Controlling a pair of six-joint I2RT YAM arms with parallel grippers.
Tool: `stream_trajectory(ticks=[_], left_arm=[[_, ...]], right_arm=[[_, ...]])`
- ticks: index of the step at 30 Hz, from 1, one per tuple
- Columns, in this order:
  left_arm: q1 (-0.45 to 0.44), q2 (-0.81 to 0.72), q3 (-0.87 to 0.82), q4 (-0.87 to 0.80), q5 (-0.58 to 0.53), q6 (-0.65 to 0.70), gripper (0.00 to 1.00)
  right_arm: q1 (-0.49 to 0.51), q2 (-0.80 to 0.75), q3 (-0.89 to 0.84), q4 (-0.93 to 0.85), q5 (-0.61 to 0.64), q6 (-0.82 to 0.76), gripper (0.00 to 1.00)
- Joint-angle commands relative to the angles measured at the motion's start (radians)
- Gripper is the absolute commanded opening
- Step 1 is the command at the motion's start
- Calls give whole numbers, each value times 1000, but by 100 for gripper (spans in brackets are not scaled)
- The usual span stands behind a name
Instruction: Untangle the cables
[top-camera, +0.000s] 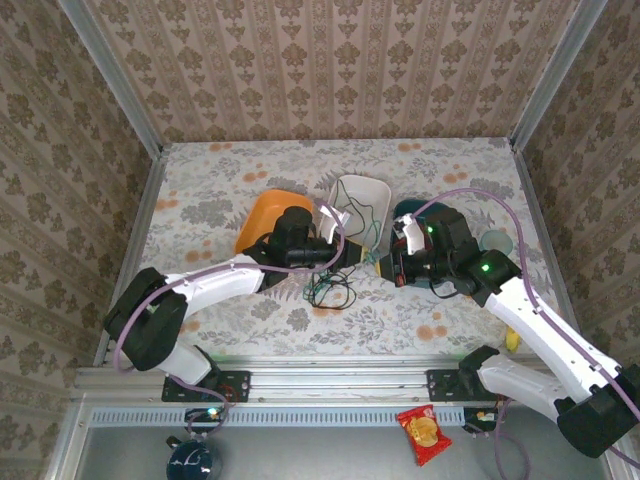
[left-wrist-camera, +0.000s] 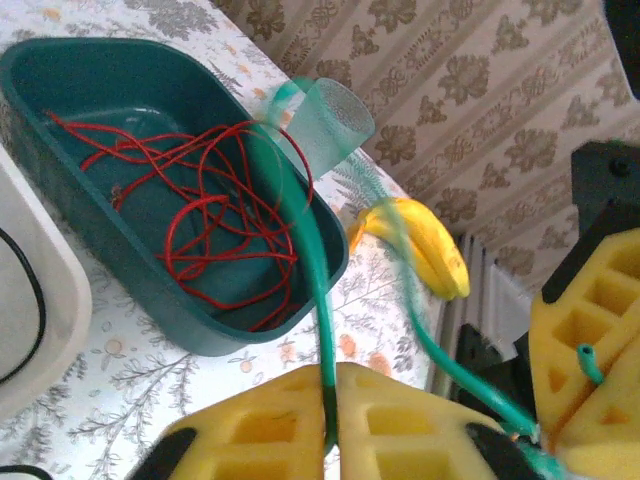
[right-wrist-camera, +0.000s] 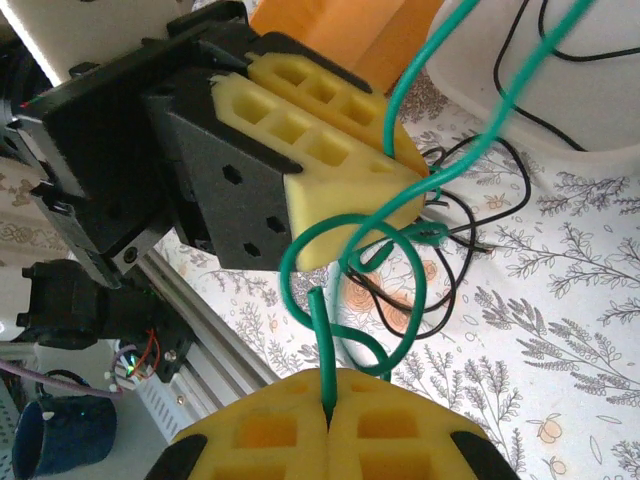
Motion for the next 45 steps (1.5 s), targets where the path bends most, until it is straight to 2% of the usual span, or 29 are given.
stream_trajectory(ticks=[1, 3, 4, 7, 9, 11, 12, 13, 14, 15, 17, 19, 27, 33, 35, 39, 40, 42, 45], left_arm=[[4, -35, -4, -69, -153, 21, 0], [23, -91, -36, -131, -286, 44, 0], [38, -125, -66, -130, -310, 48, 0], [103, -240, -138, -132, -269, 31, 0], [137, -310, -156, -195, -252, 41, 0], [157, -369, -164, -254, -242, 68, 0], [166, -395, -167, -277, -249, 71, 0], [178, -414, -172, -290, -262, 68, 0], [190, -427, -176, -296, -280, 56, 0], [208, -440, -180, -300, -313, 35, 0], [242, -457, -191, -305, -392, -22, 0], [280, -462, -198, -303, -470, -77, 0], [402, -408, -286, -156, -635, -244, 0], [431, -270, -321, -56, -682, -297, 2], [430, -225, -308, -38, -667, -296, 13], [403, -185, -253, -37, -612, -247, 63], [386, -189, -232, -56, -609, -224, 71], [340, -210, -188, -105, -607, -169, 83], [266, -257, -125, -222, -613, -56, 89]], right_arm=[[-17, -35, 8, 29, 77, 21, 0], [-42, -51, 2, 29, 154, 42, 0], [-60, -61, -6, 28, 196, 58, 0], [-119, -81, -35, 29, 277, 111, 0], [-160, -85, -58, 80, 277, 150, 0], [-179, -80, -81, 151, 226, 179, 0], [-180, -73, -88, 194, 196, 189, 7], [-178, -66, -93, 232, 172, 210, 29], [-179, -60, -95, 260, 159, 225, 42], [-178, -55, -95, 281, 161, 238, 50], [-178, -51, -93, 303, 178, 249, 56], [-178, -45, -89, 311, 190, 254, 58], [-147, -28, -89, 281, 152, 243, 58], [-74, 2, -64, 205, 150, 170, 58], [-35, 27, -45, 168, 162, 132, 58], [56, 103, 6, 93, 174, 45, 59], [76, 130, 19, 77, 171, 25, 59], [109, 178, 34, 57, 153, -2, 59], [145, 251, 48, 45, 130, -26, 59]])
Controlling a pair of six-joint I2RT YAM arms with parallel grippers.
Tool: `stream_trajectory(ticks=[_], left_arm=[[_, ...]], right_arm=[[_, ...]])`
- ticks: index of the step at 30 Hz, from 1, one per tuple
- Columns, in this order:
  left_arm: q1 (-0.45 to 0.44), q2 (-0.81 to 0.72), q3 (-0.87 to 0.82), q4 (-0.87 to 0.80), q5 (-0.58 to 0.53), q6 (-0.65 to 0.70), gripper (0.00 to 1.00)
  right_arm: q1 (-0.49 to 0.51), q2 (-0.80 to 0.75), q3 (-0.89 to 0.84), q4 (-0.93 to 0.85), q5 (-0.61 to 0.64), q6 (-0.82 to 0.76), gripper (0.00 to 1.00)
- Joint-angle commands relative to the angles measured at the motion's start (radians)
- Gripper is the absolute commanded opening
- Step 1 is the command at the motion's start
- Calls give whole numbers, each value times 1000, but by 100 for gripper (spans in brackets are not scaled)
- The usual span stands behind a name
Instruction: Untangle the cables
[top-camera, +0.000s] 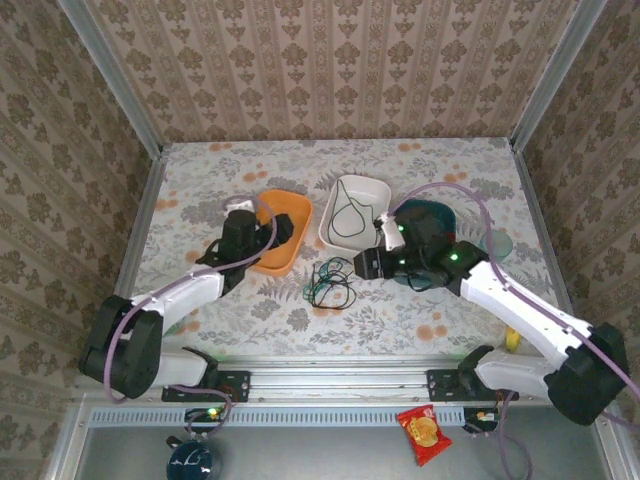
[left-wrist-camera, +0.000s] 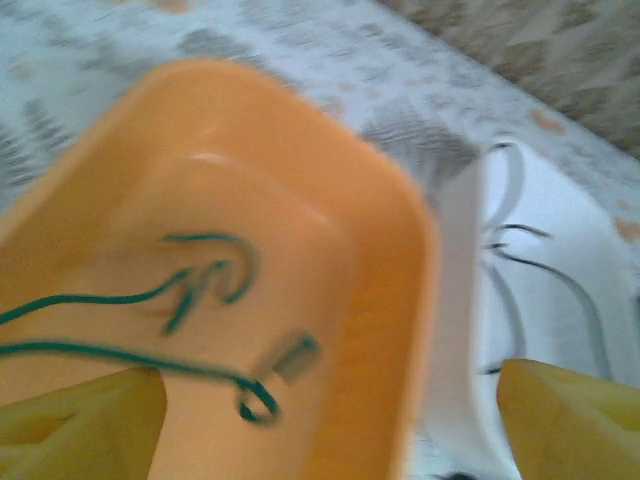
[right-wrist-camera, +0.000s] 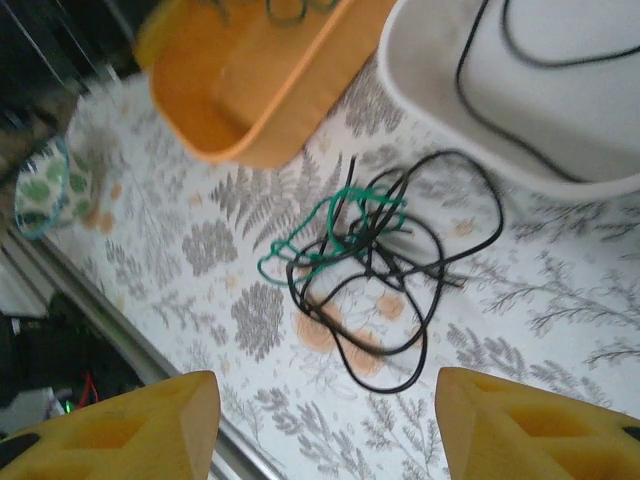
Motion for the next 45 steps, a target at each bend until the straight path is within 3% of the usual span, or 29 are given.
stream_trajectory(ticks=[1, 5, 9, 14, 24, 29, 34, 37, 42, 44, 45], left_arm=[[-76, -70, 93, -126, 32, 162, 91], [-161, -106, 125, -332, 115, 307, 91], [-244, -134, 80, -457, 178, 400, 90], [-315, -129, 34, -437, 233, 446, 88], [-324, 64, 85, -411, 259, 555, 74], [-323, 127, 108, -345, 212, 574, 52], [-322, 157, 123, -276, 245, 566, 17], [-323, 155, 129, -261, 271, 546, 2], [-322, 117, 102, -214, 280, 493, 0], [-323, 107, 92, -201, 283, 472, 0], [-324, 100, 86, -193, 285, 460, 0]], right_arm=[[32, 74, 39, -75, -22, -74, 59], [13, 123, 48, -70, 6, -50, 59], [-76, 121, 27, -46, -49, 10, 59], [-162, 83, -17, 10, -129, 66, 59], [-173, 75, -30, -3, -130, 82, 58], [-173, 64, -44, -1, -151, 72, 58], [-160, 131, -44, -18, -200, 39, 58], [-143, 221, -15, -31, -222, 16, 58], [-78, 404, 53, -64, -240, -31, 58], [-62, 459, 66, -53, -233, -39, 52], [-61, 479, 72, -48, -229, -41, 44]])
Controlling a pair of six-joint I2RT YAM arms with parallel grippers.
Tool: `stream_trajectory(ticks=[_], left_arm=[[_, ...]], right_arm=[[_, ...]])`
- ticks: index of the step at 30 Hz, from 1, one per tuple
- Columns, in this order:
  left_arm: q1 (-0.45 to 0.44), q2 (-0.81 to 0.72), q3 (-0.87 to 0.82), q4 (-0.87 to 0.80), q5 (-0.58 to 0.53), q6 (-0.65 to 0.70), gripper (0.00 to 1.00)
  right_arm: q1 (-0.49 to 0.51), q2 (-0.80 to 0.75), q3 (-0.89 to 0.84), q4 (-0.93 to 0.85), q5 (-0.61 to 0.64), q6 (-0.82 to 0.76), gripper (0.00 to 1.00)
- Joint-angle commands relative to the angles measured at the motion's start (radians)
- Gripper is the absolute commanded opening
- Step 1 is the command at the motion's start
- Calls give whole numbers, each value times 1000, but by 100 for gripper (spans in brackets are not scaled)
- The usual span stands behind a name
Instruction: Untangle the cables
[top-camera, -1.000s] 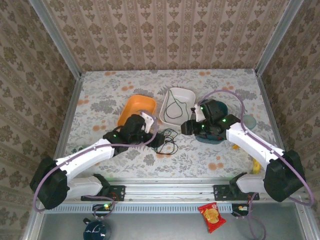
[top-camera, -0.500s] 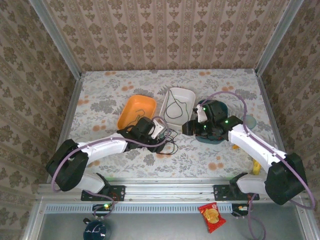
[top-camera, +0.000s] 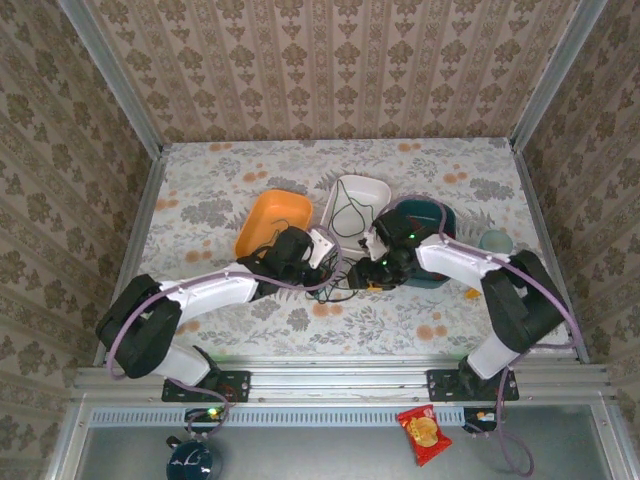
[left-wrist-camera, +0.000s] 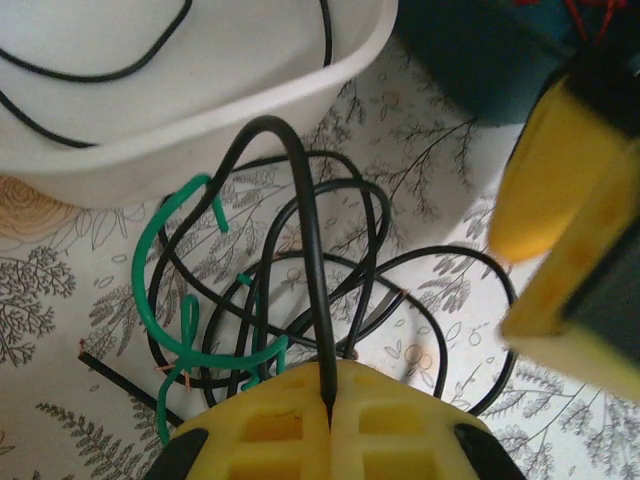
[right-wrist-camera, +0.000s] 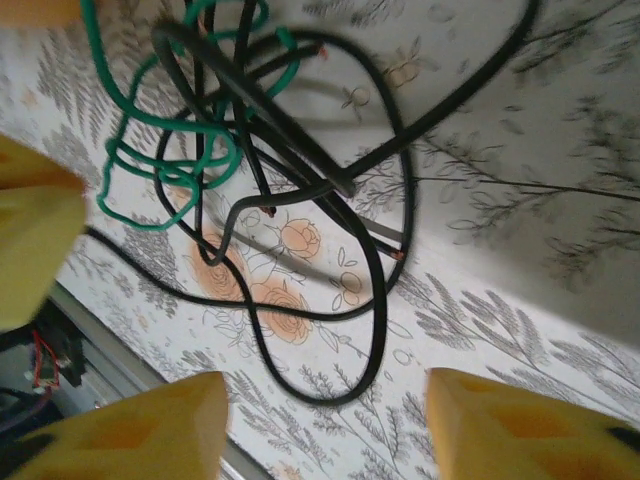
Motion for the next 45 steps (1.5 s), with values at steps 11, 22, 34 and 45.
stream_trajectory(ticks=[11, 22, 34, 45], left_arm=[[60, -310, -153, 17, -26, -158, 0], [82, -459, -226, -58, 88, -153, 88], [58, -375, -164, 5, 175, -148, 90], [13, -265, -172, 189, 114, -167, 89]], right_arm=[[-35, -294, -17, -35, 89, 8, 0], [-36, -563, 44, -25, -104, -106, 0], [-38, -630, 206, 115, -27, -30, 0], [-38, -627, 410, 213, -30, 31, 0]])
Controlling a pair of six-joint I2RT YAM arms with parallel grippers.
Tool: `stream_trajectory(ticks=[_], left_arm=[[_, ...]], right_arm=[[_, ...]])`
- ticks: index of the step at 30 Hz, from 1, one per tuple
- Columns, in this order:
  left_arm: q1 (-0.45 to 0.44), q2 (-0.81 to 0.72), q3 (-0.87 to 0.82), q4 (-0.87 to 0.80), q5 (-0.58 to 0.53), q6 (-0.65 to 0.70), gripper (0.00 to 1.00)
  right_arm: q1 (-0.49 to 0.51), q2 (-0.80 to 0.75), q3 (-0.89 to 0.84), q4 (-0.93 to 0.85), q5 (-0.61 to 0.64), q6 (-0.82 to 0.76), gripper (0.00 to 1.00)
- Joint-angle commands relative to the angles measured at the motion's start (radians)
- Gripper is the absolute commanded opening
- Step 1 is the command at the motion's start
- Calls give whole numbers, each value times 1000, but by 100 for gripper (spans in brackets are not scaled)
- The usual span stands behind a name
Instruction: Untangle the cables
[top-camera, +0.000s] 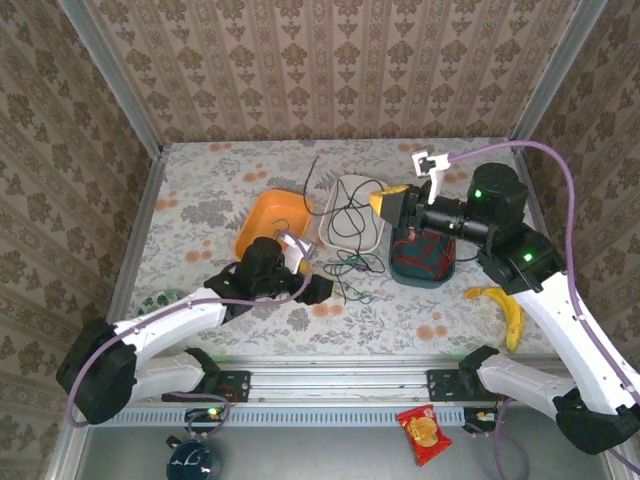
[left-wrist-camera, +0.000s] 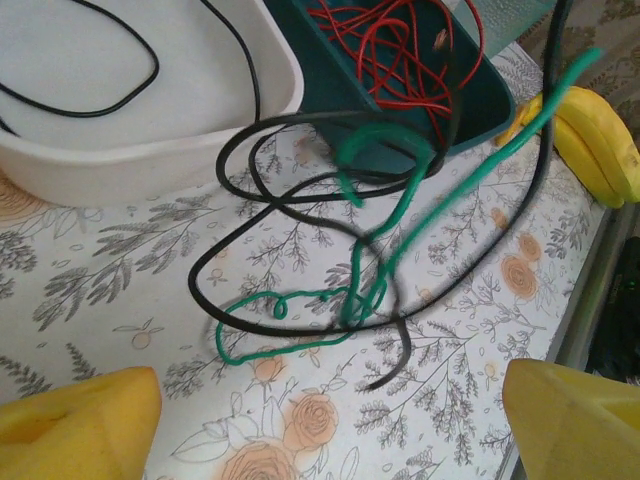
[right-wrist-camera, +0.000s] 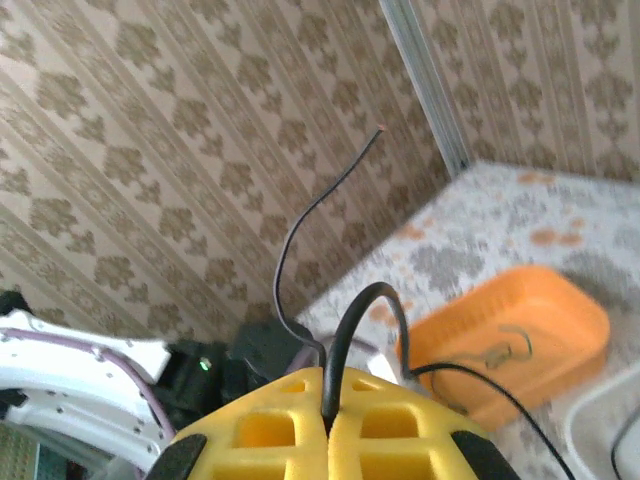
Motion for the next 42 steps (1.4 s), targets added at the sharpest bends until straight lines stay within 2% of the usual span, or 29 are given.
stream_trajectory(ticks=[1, 7, 14, 20, 23, 27, 31, 34, 37, 42], left_arm=[[-15, 38, 21, 93, -20, -2, 89], [-16, 130, 70, 185, 22, 4, 82], [-18, 258, 106, 252, 72, 1, 82], [-24, 362, 123, 300, 87, -2, 80], [-22, 415, 123, 350, 75, -18, 75], [-17, 484, 128, 401, 79, -44, 65], [-15, 434, 111, 409, 109, -49, 67], [-15, 359, 100, 343, 166, -29, 75], [-21, 280, 106, 216, 212, 33, 82], [-23, 216, 167, -33, 229, 147, 86]], right_arm=[[0, -1, 34, 86, -13, 59, 0], [0, 19, 12, 145, -39, 132, 0], [-1, -10, 11, 228, 7, 160, 0], [-3, -18, 89, 315, 29, 167, 0], [-5, -9, 128, 346, 21, 180, 0], [-5, -1, 172, 347, 21, 170, 0], [-5, -5, 192, 264, 118, 126, 0], [-5, -7, 178, 230, 209, 95, 0], [-5, 12, 184, 230, 195, 80, 0], [-5, 38, 191, 250, 170, 81, 0]])
